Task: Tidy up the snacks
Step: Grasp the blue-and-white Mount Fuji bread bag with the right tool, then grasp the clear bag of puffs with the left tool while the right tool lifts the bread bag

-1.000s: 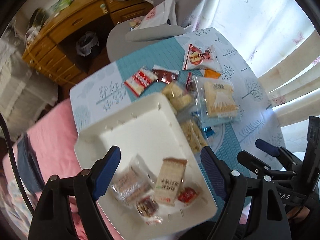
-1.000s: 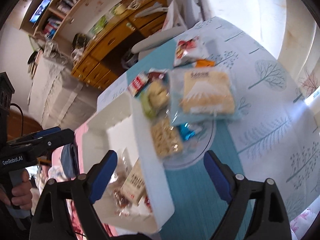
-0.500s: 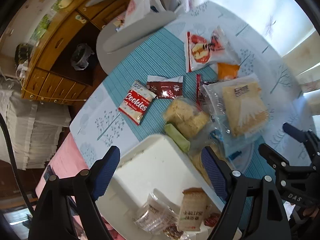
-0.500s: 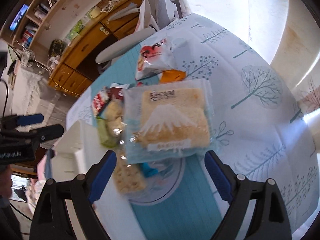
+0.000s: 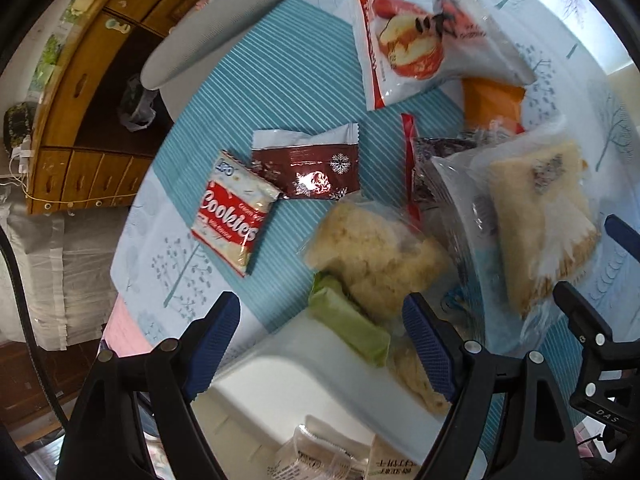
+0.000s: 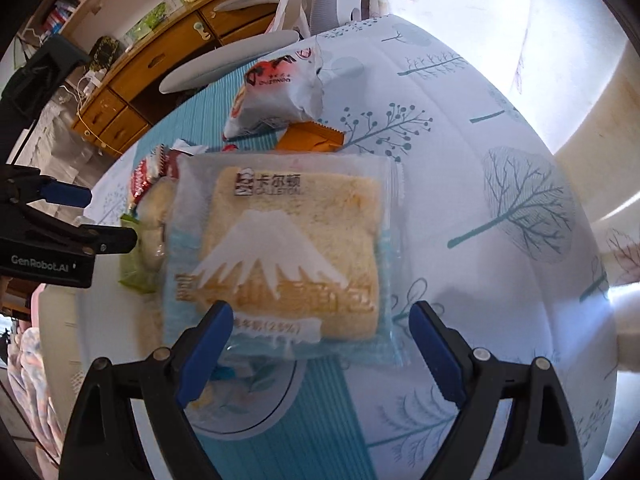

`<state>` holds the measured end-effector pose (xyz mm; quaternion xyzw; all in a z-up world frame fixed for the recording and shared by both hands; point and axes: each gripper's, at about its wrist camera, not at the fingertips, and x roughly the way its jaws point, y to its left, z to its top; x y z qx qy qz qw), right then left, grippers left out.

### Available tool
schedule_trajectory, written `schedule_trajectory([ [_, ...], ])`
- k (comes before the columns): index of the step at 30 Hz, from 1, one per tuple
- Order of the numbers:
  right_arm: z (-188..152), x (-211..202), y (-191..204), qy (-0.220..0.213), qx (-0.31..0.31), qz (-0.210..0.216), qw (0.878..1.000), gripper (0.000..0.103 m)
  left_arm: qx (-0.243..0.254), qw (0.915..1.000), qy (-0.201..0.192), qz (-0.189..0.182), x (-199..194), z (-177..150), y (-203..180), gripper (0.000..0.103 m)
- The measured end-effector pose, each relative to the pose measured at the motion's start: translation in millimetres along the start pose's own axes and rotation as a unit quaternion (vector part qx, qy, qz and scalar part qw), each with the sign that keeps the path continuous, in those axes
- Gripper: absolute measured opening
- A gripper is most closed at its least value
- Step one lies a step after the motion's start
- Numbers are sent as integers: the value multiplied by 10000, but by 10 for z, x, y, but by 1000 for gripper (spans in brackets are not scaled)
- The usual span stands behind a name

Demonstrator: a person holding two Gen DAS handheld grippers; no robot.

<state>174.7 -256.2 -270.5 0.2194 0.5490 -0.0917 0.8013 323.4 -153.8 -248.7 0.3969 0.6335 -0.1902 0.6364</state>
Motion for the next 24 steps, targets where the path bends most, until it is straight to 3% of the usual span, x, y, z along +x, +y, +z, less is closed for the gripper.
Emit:
schedule_trajectory([
  [6, 68, 38, 24, -142, -248, 78, 9996, 90, 50, 9999, 106, -121, 135, 87, -28, 82],
  [10, 95, 101, -12, -75, -216, 371, 9991, 86, 73, 9997, 51, -229, 128, 149, -55, 83],
  [16, 108, 125, -74, 33, -145, 663, 9977, 78, -105, 9975, 119, -689, 174, 179, 17, 84],
  [19, 109, 95, -104, 57, -181, 648, 9977, 65, -197, 9952, 192, -941, 239, 199, 57, 86],
  [22, 109, 40, -222, 31, 28, 663, 9978, 43, -218, 9947, 163, -994, 231, 229, 57, 86],
  [24, 106, 2, -272, -1, 82, 624, 9980, 21, -229, 9942, 141, -1037, 242, 248, 37, 86],
])
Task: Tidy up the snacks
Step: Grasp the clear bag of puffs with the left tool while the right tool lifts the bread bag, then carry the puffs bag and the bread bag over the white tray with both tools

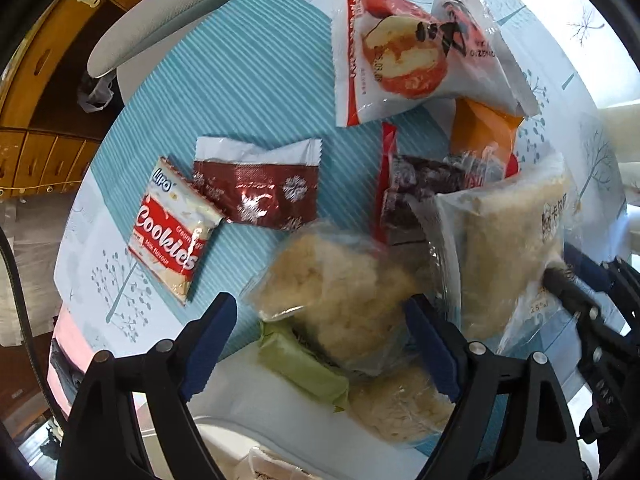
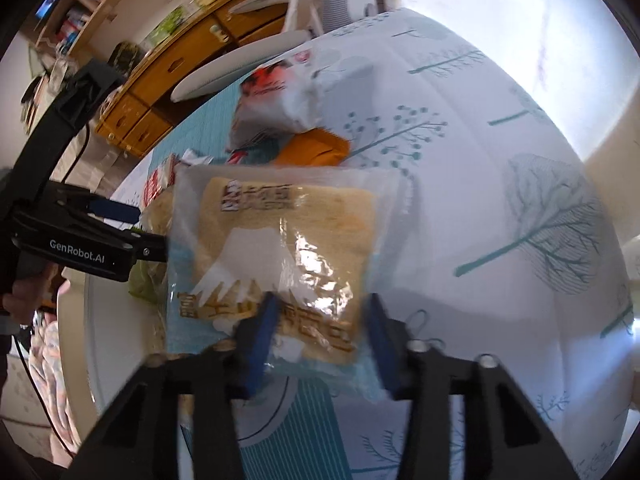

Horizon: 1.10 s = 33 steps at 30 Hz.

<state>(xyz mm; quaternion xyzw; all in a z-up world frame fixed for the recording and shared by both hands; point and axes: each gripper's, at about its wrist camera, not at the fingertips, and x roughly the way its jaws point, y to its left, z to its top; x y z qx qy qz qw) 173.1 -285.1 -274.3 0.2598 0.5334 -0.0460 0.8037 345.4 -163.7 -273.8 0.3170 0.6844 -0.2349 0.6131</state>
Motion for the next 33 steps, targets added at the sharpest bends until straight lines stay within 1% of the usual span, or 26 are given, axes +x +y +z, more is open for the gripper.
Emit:
schedule_trajectory([
  [1, -4, -18, -16, -2, 20, -8, 10000, 18, -13, 10000, -4, -4, 10, 15, 4, 87],
  [2, -6, -21, -15, 14, 13, -30, 10000, 11, -32, 10000, -10, -15, 7, 35, -9, 86],
  [3, -8, -37, -14, 33, 11, -35, 10000, 6, -59, 10000, -7, -56, 13, 47, -10, 85],
  [5, -9, -55, -18, 43, 35, -14, 10000, 3, -151, 9997, 1, -181, 15, 86, -16, 80],
  [8, -29, -90, -32, 54, 132, 39, 9999, 2, -266, 9991, -33, -337, 28, 129, 8, 70],
  [11, -35, -147, -69, 96, 291, 110, 9995, 2, -307, 9984, -65, -471, 20, 129, 49, 56],
  [13, -43, -205, -74, 153, 340, 107, 9992, 2, -354, 9982, -113, -467, 1, 107, 13, 48],
  [14, -50, -242, -71, 193, 367, 88, 9991, 2, -378, 9982, -148, -449, -21, 101, 7, 47],
  [15, -55, -278, -73, 233, 413, 117, 9988, 2, -419, 9980, -170, -446, -44, 100, 15, 40],
  [16, -57, -304, -68, 270, 459, 143, 9985, 2, -492, 9977, -188, -432, -71, 97, 33, 38],
  [18, -64, -381, -55, 327, 544, 210, 9978, 2, -598, 9967, -209, -504, -117, 78, 69, 37],
  [22, -68, -529, -23, 328, 686, 391, 9963, 1, -648, 9961, -305, -515, -242, 8, 105, 37],
  [27, -105, -708, 55, 329, 824, 650, 9939, 2, -772, 9934, -568, -622, -539, -109, 95, 37],
  [30, -132, -805, 155, 319, 755, 739, 9939, 2, -864, 9921, -676, -609, -711, -247, 111, 37],
  [33, -170, -925, 244, 290, 674, 798, 9941, 2, -1003, 9893, -800, -689, -886, -481, 116, 37],
])
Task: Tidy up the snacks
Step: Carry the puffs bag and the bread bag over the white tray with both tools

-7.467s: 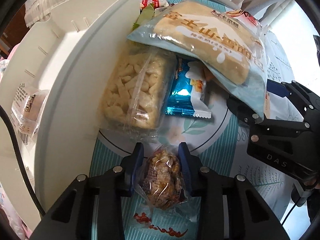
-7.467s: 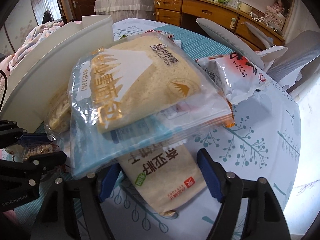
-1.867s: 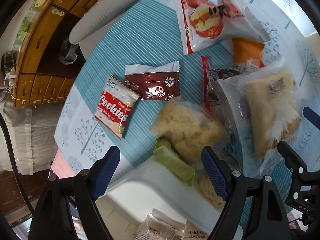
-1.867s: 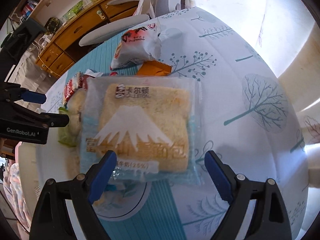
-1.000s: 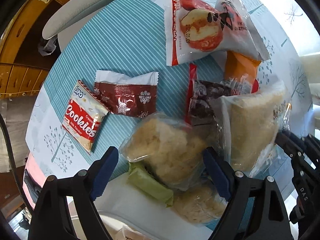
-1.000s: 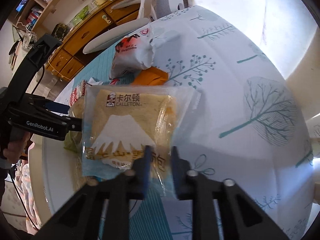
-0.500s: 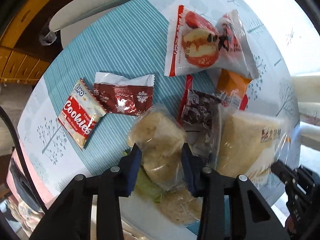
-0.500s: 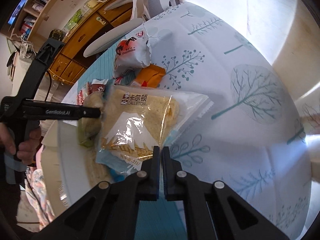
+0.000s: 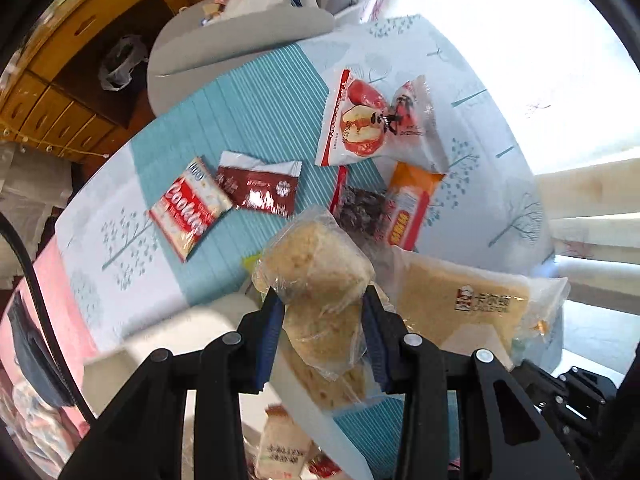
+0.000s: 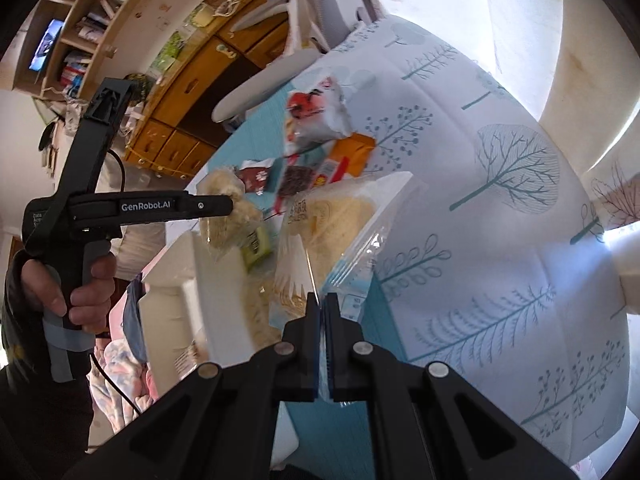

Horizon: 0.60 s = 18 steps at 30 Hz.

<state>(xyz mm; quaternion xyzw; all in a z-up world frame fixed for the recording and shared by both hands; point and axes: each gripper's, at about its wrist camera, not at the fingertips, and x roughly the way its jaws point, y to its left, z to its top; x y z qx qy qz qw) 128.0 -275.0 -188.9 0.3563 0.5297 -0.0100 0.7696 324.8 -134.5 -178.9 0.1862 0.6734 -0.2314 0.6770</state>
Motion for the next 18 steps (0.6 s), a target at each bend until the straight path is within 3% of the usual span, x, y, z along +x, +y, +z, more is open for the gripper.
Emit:
schedule_trajectory([
  [10, -298, -375, 354, -158, -336, 170, 9992, 2, -475, 9979, -421, -113, -704, -772, 174, 37],
  [18, -585, -613, 726, -352, -531, 249, 9977, 2, -752, 9952, -601, -143, -961, -1387, 462, 37],
])
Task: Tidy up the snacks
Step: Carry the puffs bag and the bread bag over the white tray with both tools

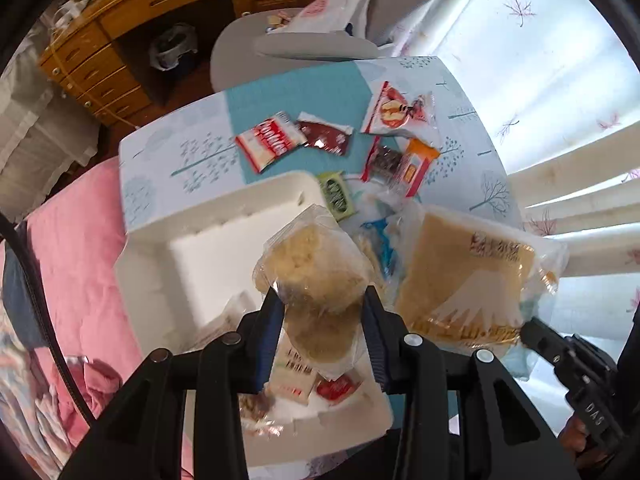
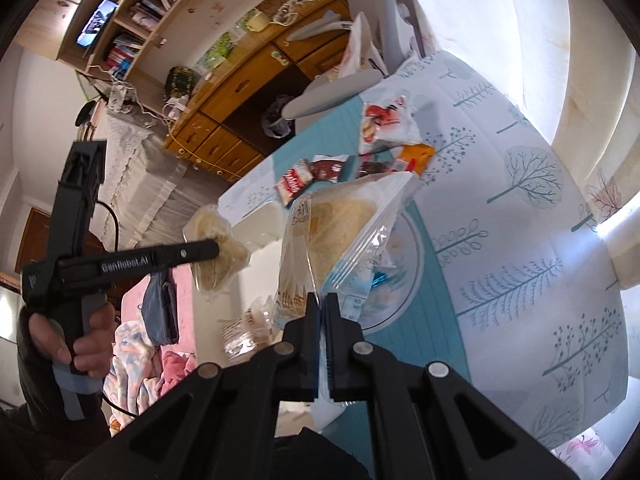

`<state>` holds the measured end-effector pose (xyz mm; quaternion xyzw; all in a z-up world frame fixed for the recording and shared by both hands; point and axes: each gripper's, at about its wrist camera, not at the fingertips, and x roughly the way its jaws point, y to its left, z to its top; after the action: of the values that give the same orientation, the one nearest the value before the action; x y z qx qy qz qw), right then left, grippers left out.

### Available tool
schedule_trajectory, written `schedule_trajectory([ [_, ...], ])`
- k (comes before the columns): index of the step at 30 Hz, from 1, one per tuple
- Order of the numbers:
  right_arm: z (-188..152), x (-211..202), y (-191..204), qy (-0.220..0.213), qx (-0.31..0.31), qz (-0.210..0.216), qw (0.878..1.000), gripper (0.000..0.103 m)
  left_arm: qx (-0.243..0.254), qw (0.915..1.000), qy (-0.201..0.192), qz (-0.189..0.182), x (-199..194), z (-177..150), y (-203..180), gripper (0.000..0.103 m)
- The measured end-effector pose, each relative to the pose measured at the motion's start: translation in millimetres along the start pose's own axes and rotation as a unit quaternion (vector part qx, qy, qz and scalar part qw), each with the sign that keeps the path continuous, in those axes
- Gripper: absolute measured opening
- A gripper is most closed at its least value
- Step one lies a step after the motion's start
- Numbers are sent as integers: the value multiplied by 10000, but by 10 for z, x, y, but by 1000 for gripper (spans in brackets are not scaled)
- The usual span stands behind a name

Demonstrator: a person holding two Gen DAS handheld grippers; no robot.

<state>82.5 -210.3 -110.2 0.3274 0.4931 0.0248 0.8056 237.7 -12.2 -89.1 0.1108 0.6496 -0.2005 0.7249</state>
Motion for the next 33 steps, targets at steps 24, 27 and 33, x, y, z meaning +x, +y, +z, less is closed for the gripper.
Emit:
schedule_trajectory([
  [24, -948, 290, 1021, 63, -386, 131, 9991, 2, -426, 9982, -332, -252, -70, -1212, 996, 38],
  [27, -1082, 398, 1080, 103, -403, 163, 9990, 3, -371, 9982, -372, -280, -11, -1306, 1051, 38],
  [33, -1289, 659, 1044, 327, -283, 81, 9990, 4, -451, 9980, -258, -374, 172, -1509, 1182, 39],
])
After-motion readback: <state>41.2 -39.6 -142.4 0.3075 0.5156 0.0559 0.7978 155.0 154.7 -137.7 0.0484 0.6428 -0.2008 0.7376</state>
